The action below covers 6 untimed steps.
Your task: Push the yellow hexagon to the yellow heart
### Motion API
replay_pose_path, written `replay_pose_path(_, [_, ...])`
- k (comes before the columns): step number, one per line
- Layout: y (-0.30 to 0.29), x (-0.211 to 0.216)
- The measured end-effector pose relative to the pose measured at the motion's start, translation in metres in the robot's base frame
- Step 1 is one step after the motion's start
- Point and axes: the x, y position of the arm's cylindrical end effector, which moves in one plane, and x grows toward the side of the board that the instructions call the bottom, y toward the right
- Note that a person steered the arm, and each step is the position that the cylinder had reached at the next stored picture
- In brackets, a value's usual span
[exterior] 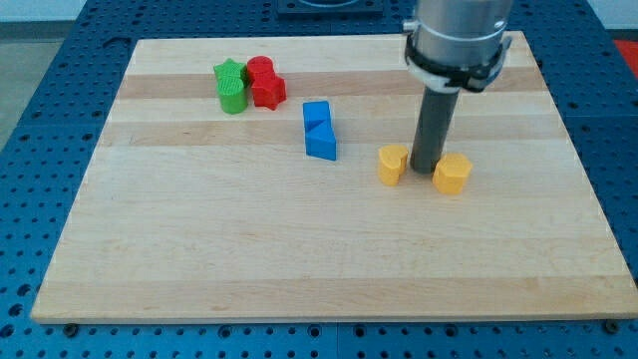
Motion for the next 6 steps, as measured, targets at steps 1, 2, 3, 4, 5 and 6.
replay_pose_path(1, [0.033, -0.015])
replay_pose_path(2, [0.087, -0.001])
replay_pose_path(3, [0.072, 0.03])
replay_pose_path(4, [-0.001, 0.043])
replay_pose_path(5, [0.0, 0.043])
replay_pose_path(6, [0.034, 0.043])
